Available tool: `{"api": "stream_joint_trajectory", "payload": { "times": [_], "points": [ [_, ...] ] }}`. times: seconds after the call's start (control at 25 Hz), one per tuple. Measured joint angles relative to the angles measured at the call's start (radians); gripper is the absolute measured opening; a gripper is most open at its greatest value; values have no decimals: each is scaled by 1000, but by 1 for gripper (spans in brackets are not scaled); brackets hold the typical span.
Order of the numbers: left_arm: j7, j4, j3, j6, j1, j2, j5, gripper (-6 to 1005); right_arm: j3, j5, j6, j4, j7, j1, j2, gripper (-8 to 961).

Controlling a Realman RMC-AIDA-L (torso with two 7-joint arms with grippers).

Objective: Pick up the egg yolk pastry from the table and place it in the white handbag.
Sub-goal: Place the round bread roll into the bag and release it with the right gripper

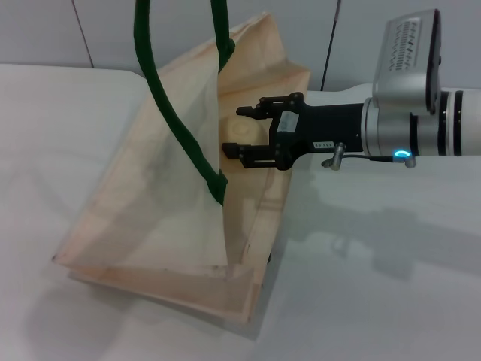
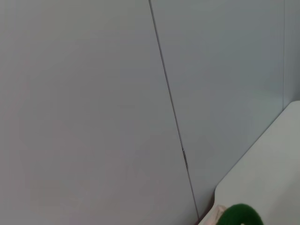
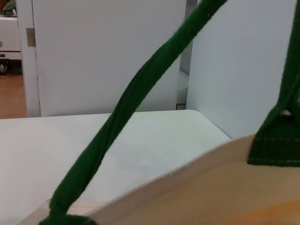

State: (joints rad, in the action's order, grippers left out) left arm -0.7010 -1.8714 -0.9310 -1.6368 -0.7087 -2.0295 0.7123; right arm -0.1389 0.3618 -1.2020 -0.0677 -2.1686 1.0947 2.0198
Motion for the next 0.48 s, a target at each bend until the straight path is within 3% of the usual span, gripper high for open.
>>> {"api": "stream_joint_trajectory", "payload": {
  "times": [0.48],
  "points": [
    [-1, 0, 2, 0, -1, 1, -1, 139, 2, 0, -54, 3, 10, 8, -1, 711]
  ]
}}
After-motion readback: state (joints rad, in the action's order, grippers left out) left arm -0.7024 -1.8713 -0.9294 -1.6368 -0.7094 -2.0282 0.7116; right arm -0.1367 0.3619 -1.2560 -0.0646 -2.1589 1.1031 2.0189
